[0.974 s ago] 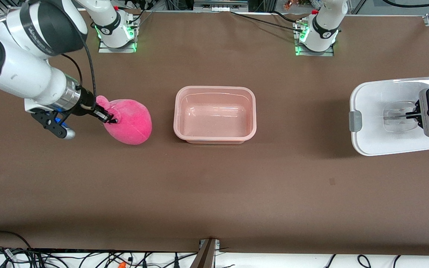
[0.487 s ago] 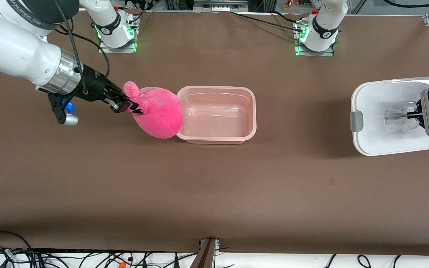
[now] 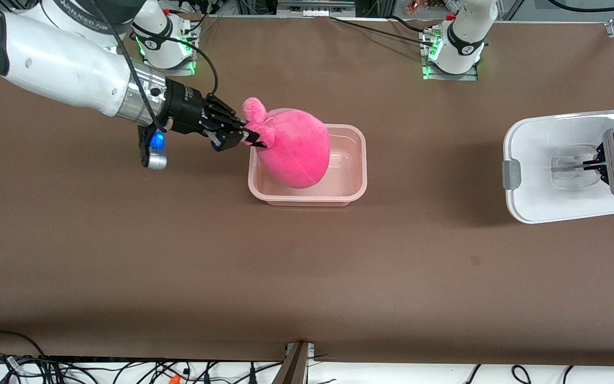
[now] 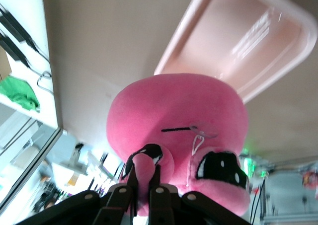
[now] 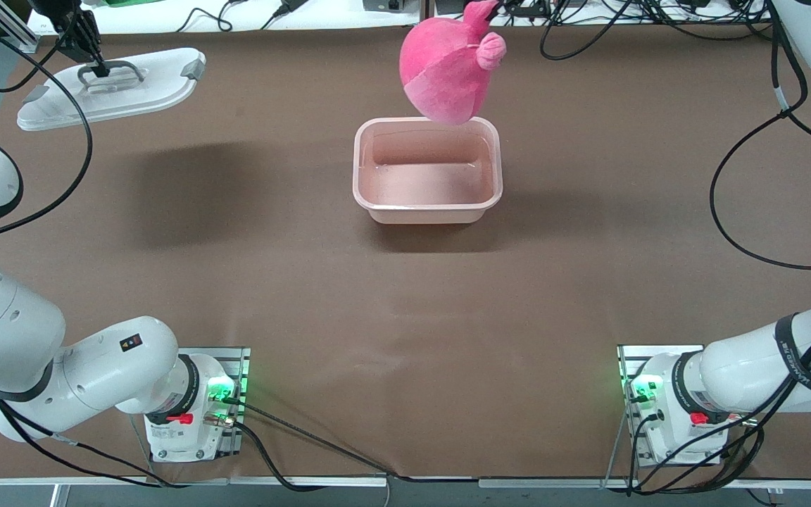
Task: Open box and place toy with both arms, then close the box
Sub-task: 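Grasp the pink plush toy with the right gripper and carry it over the tub, then release the toy into the tub and withdraw the right gripper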
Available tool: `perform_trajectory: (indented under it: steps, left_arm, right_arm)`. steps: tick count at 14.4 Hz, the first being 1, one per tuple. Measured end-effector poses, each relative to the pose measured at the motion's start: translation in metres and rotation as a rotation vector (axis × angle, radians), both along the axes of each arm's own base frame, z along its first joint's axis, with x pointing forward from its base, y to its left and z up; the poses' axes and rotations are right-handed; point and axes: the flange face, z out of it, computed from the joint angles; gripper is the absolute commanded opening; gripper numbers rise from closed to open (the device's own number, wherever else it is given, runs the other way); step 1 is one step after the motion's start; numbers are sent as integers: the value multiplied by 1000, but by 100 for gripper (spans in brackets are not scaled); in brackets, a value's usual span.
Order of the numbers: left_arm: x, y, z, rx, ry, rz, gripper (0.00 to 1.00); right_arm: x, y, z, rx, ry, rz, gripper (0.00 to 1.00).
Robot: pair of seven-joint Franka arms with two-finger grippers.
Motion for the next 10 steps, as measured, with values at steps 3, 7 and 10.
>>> perform_trajectory:
  steps: [3, 7, 10]
  left_arm:
    - [0, 4, -3, -2, 4, 6, 0]
    - [0, 6, -4, -3, 5, 9, 0]
    - [0, 6, -4, -3, 5, 9, 0]
  right_arm:
    - [2, 8, -30, 72, 97, 0, 0]
    - [6, 29, -91, 130, 176, 61, 0]
    - [5, 34, -129, 131, 194, 106, 0]
